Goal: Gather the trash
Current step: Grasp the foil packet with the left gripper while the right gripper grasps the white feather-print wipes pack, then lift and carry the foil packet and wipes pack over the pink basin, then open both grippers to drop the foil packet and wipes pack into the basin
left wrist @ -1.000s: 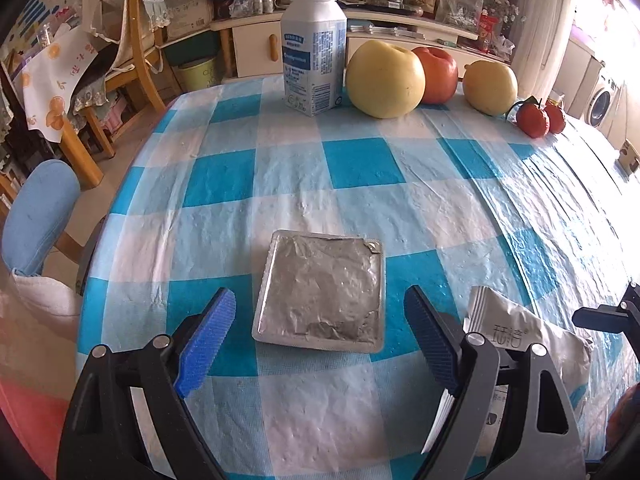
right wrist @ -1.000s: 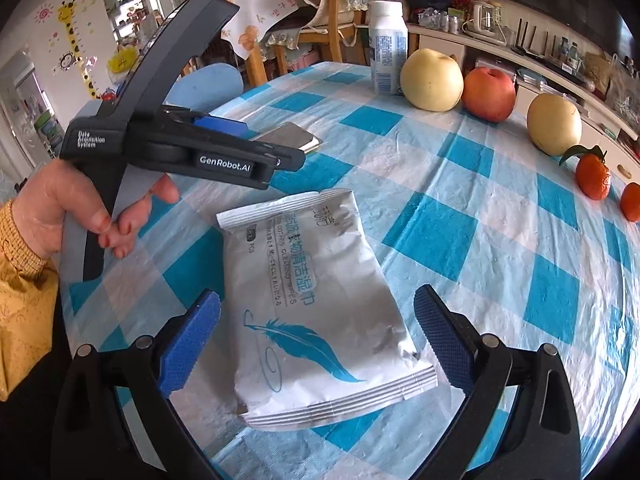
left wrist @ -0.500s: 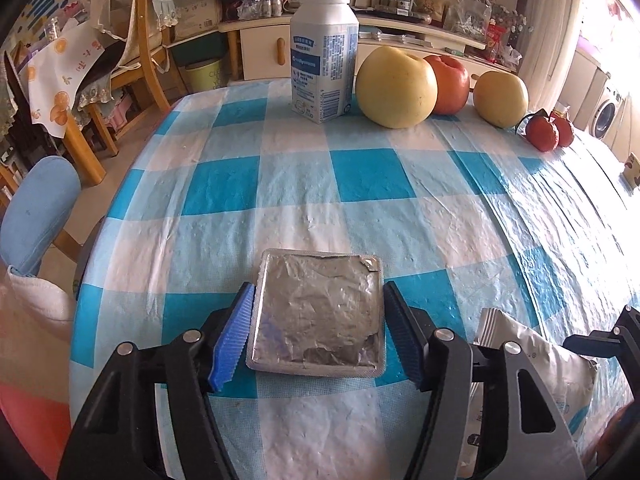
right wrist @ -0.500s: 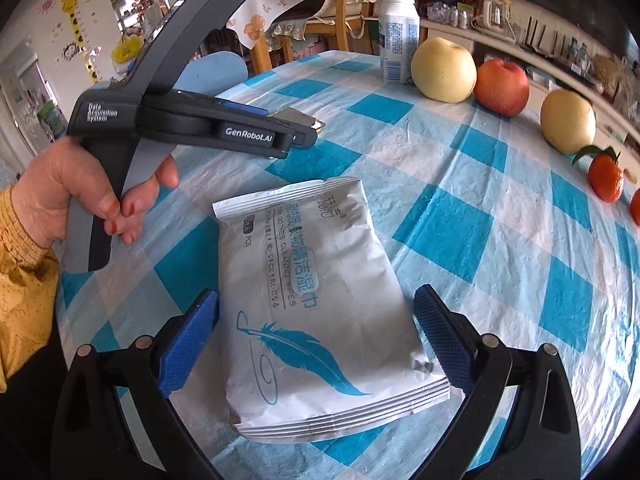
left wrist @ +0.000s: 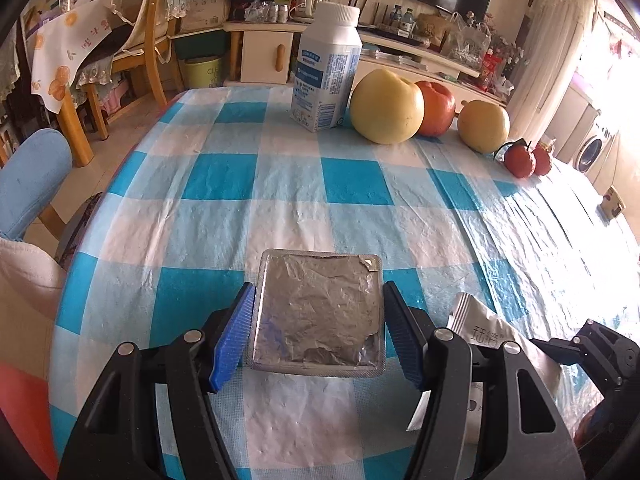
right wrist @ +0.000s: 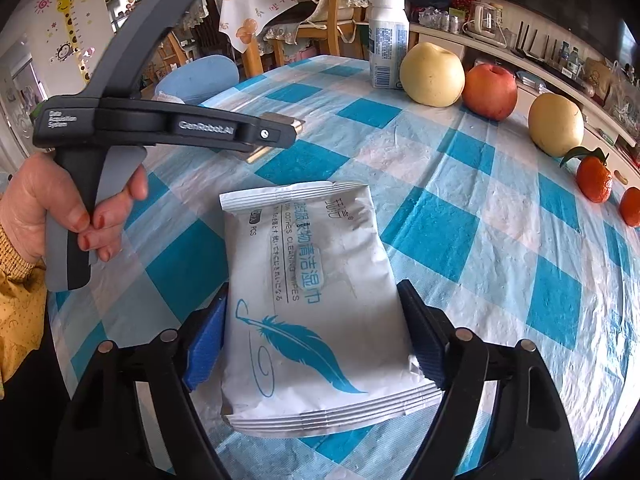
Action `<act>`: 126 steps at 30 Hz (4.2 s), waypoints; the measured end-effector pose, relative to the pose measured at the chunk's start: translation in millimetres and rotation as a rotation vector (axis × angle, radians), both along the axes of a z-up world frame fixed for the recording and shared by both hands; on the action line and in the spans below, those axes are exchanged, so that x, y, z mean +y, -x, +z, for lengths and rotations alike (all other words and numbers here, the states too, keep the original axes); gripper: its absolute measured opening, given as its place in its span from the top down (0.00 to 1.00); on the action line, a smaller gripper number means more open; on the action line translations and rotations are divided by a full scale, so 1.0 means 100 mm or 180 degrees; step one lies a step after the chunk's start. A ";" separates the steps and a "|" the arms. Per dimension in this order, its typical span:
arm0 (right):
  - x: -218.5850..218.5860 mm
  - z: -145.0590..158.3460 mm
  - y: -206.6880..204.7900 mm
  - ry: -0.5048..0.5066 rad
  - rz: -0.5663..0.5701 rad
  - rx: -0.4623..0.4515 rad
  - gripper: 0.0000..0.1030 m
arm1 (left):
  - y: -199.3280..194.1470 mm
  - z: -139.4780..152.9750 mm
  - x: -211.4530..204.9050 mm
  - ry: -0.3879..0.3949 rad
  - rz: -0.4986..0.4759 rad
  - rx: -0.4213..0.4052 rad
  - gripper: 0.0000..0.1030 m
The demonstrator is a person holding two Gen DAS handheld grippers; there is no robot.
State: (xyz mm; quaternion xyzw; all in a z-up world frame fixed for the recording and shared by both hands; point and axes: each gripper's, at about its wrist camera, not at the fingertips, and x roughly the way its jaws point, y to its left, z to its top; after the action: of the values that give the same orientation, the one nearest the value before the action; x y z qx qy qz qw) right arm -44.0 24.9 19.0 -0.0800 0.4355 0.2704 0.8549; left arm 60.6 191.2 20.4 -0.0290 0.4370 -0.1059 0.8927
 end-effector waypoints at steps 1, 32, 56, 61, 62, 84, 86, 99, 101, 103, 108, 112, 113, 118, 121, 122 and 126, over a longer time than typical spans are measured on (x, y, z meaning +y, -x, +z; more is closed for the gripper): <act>-0.01 0.00 0.00 -0.0012 -0.0013 0.0008 0.24 | 0.03 0.03 0.01 0.0057 -0.0004 -0.0031 0.38; -0.15 0.33 0.28 -0.0046 -0.0373 -0.0439 0.25 | 1.16 0.97 0.25 0.0225 0.0033 -0.1160 0.38; 0.46 0.50 0.56 0.0160 -0.0275 -0.0579 0.25 | 1.48 1.22 1.07 0.0105 0.0560 -0.1472 0.38; 0.69 0.57 0.58 0.0145 -0.0178 -0.0609 0.25 | 1.49 1.23 1.31 0.0125 0.0768 -0.1446 0.38; 0.74 0.59 0.58 0.0141 -0.0155 -0.0614 0.25 | 1.49 1.23 1.35 0.0119 0.0810 -0.1435 0.38; 2.35 1.08 0.63 0.0313 0.0785 -0.0950 0.25 | 1.55 0.99 2.55 -0.0166 0.2032 -0.0861 0.38; 2.53 1.10 0.66 0.0365 0.0904 -0.0987 0.25 | 1.58 0.97 2.68 -0.0124 0.2133 -0.0819 0.38; 3.46 0.89 0.82 0.0862 0.1551 -0.1126 0.25 | 1.67 0.81 3.14 -0.0023 0.2420 -0.0634 0.38; 3.54 0.84 0.84 0.0915 0.1626 -0.1106 0.24 | 1.69 0.79 3.17 -0.0014 0.2430 -0.0611 0.38; 3.62 0.79 0.87 0.0972 0.1700 -0.1105 0.24 | 1.69 0.77 3.20 -0.0010 0.2441 -0.0579 0.37; 3.74 0.66 0.92 0.1068 0.1878 -0.1109 0.21 | 1.65 0.75 3.18 -0.0085 0.2494 -0.0546 0.20; 3.71 0.64 0.98 0.1098 0.1833 -0.1262 0.17 | 1.64 0.76 3.16 -0.0115 0.2507 -0.0564 0.18; 3.69 0.66 0.97 0.1054 0.1798 -0.1248 0.17 | 1.63 0.76 3.15 -0.0113 0.2513 -0.0560 0.17; 3.53 0.74 0.95 0.0893 0.1600 -0.1266 0.17 | 1.60 0.76 3.12 -0.0116 0.2488 -0.0552 0.17; 3.40 0.79 0.93 0.0808 0.1429 -0.1251 0.17 | 1.57 0.77 3.08 -0.0150 0.2476 -0.0538 0.17; 3.35 0.79 0.92 0.0780 0.1357 -0.1243 0.17 | 1.56 0.77 3.07 -0.0150 0.2468 -0.0535 0.17; 3.17 0.80 0.87 0.0738 0.1165 -0.1192 0.17 | 1.52 0.79 2.98 -0.0197 0.2424 -0.0560 0.09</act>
State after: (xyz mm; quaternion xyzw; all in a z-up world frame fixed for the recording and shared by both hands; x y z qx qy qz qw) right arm -130.7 341.4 99.1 -0.3030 0.2763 0.3490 0.8426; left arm -91.2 489.4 99.0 -0.1530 0.3197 0.2440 0.9027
